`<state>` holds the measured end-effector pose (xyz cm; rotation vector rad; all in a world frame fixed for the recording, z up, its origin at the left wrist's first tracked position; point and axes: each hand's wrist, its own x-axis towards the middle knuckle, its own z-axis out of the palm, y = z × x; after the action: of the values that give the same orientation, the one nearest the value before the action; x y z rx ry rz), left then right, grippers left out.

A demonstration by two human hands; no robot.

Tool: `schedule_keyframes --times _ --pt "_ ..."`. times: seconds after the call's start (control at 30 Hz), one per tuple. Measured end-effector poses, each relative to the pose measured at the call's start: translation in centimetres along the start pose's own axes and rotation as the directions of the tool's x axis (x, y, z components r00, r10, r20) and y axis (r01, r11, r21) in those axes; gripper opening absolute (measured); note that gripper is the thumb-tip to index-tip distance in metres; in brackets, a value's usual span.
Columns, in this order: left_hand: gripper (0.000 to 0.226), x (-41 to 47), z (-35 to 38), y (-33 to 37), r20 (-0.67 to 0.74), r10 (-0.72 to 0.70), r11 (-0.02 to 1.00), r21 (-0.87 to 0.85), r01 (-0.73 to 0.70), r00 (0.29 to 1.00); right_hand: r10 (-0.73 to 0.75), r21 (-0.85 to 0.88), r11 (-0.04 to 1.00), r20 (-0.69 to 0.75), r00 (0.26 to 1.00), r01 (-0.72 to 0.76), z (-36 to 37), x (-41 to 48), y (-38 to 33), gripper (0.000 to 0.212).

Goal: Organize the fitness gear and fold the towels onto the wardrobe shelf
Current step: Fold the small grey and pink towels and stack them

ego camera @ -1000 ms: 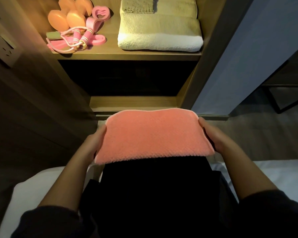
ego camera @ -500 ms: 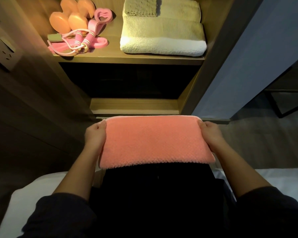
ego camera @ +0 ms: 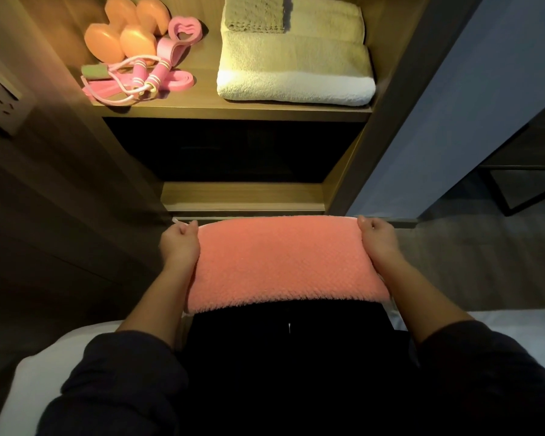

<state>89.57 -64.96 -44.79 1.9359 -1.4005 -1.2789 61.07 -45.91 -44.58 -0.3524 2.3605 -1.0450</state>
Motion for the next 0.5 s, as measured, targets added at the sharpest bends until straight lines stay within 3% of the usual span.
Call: schedule_keyframes --times 0.07,0.13,0.27,0.4,0.5 --pt "0.029 -0.1 -0.4 0.0 0.018 0.004 1.000 0.001 -0.004 1.000 0.038 -0.024 0.999 0.061 0.997 -0.037 -0.1 -0.1 -0.1 0.037" --pt "0.032 -0.2 -1.2 0.2 0.131 -0.090 0.996 -0.002 0.091 0.987 0.130 -0.015 0.991 0.182 0.975 -0.129 -0.5 -0.3 -0.2 0.035" --pt "0.055 -0.8 -2.6 -0.4 0.369 -0.287 0.958 0.118 0.262 0.884 0.230 0.016 0.969 0.303 0.925 -0.246 -1.8 -1.4 0.5 0.046" --pt "0.058 -1.3 -3.2 -2.0 0.417 -0.252 0.968 0.119 0.223 0.873 0.174 -0.022 0.984 0.261 0.950 -0.174 -2.6 -2.8 2.0 0.058" --pt "0.055 -1.7 -3.6 -2.9 0.410 -0.177 0.974 0.207 0.097 0.895 0.149 -0.084 0.988 0.272 0.951 -0.131 -3.2 -4.0 2.1 0.060"
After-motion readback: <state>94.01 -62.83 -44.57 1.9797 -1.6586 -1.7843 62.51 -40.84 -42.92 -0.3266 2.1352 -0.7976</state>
